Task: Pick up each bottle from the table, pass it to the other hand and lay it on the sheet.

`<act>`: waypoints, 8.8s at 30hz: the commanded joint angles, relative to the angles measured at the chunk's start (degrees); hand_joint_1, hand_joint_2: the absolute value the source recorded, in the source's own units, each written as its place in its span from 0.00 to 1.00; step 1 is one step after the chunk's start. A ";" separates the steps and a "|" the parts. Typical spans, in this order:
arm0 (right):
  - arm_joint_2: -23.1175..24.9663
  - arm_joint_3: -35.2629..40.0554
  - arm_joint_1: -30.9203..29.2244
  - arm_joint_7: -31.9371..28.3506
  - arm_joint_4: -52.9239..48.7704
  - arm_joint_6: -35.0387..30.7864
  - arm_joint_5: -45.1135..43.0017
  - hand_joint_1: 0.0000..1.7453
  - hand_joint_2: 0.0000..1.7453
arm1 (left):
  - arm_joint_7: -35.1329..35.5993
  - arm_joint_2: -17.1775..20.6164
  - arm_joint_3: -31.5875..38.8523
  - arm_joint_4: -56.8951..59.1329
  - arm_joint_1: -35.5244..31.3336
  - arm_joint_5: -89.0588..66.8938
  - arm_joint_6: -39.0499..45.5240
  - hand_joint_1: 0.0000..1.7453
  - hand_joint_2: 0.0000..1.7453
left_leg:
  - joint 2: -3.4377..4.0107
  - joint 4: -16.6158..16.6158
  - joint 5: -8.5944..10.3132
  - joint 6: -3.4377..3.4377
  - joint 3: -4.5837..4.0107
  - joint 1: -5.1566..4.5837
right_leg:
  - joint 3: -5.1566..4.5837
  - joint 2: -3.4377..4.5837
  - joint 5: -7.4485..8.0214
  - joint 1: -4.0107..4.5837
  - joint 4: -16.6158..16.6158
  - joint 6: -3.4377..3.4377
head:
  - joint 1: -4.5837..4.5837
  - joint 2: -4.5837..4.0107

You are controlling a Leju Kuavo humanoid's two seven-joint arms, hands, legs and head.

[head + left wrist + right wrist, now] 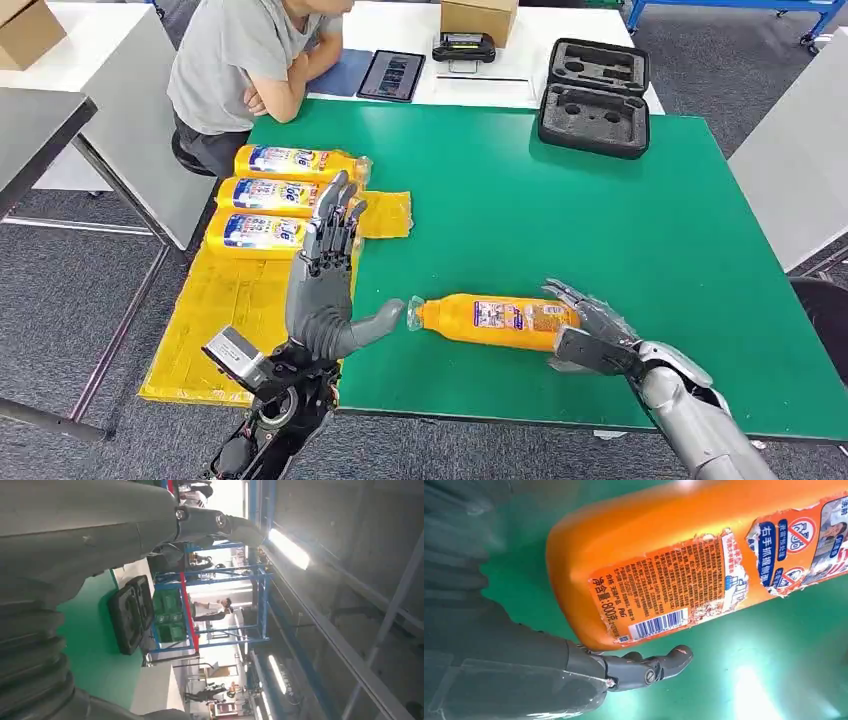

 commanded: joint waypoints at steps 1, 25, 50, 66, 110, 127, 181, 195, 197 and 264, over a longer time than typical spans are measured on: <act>1.59 1.56 -3.64 0.69 4.71 0.15 0.18 0.26 1.00 | 0.15 0.62 -1.59 3.36 -2.45 0.29 -0.12 0.00 1.00 | 0.12 0.01 -0.11 -0.14 0.23 0.10 | 0.24 0.13 -0.05 0.11 -0.05 -0.17 | 0.00 0.00; 1.87 2.20 -7.23 0.99 11.01 0.51 -0.44 1.00 1.00 | 0.15 0.86 -0.58 2.51 -1.82 0.16 1.07 0.00 1.00 | 0.07 -0.01 -0.01 -0.05 0.11 0.04 | 0.11 0.07 0.01 0.05 -0.04 -0.08 | 0.00 0.00; 9.34 -9.59 0.13 -6.43 2.29 -4.56 -15.98 1.00 1.00 | 0.15 0.61 0.73 1.74 -0.86 0.35 2.40 0.00 1.00 | 0.08 -0.02 -0.04 -0.08 0.17 0.08 | 0.18 0.08 -0.01 0.08 -0.04 -0.10 | -0.02 0.00; 13.03 -13.53 6.57 -7.85 -4.81 -6.90 -20.46 1.00 1.00 | 0.15 0.01 0.36 3.17 -0.84 0.61 2.64 0.00 1.00 | 0.04 -0.02 -0.01 -0.06 0.11 0.05 | 0.12 0.04 0.00 0.05 -0.03 -0.07 | -0.02 0.00; 24.07 -12.31 15.57 -9.64 -31.75 6.89 -32.60 1.00 1.00 | 0.15 -4.46 -2.30 19.45 0.42 3.68 -6.92 0.00 1.00 | 0.06 -0.03 -0.08 -0.10 0.19 0.10 | 0.17 0.08 -0.06 0.09 -0.05 -0.13 | 0.00 0.00; 22.43 -0.27 13.37 -9.64 -22.84 9.96 -30.04 1.00 1.00 | 0.15 -4.24 -6.05 16.08 -4.30 3.56 -7.42 0.00 1.00 | 0.11 -0.01 -0.08 -0.11 0.19 0.14 | 0.19 0.13 -0.05 0.13 -0.05 -0.14 | 0.00 0.00; 23.31 -9.53 13.31 -9.64 -24.75 17.61 -35.42 1.00 1.00 | 0.15 -3.38 -6.69 15.87 -4.67 3.32 -6.83 0.00 1.00 | 0.05 -0.04 -0.03 -0.08 0.12 0.08 | 0.10 0.06 -0.02 0.08 -0.05 -0.11 | 0.00 0.00; 24.87 -6.72 13.51 -9.64 -21.22 17.27 -33.95 1.00 1.00 | 0.15 -3.95 -7.08 16.04 -4.52 3.20 -6.27 0.00 1.00 | 0.14 -0.07 -0.11 -0.15 0.34 0.17 | 0.32 0.16 -0.06 0.16 -0.11 -0.20 | 0.00 0.00; 24.78 -6.68 13.30 -9.64 -21.10 17.24 -34.07 1.00 1.00 | 0.15 -3.93 -7.13 15.93 -4.49 3.24 -6.15 0.00 1.00 | 0.12 -0.04 -0.11 -0.13 0.28 0.16 | 0.27 0.14 -0.06 0.15 -0.08 -0.18 | 0.00 0.00; 23.98 -4.09 10.96 -9.64 -16.90 13.17 -31.98 0.98 1.00 | 0.15 -3.53 -8.02 16.08 -4.38 4.00 -5.17 1.00 1.00 | 0.17 -0.06 -0.06 -0.10 0.19 0.11 | 0.15 0.18 -0.01 0.10 -0.07 -0.13 | 0.00 0.00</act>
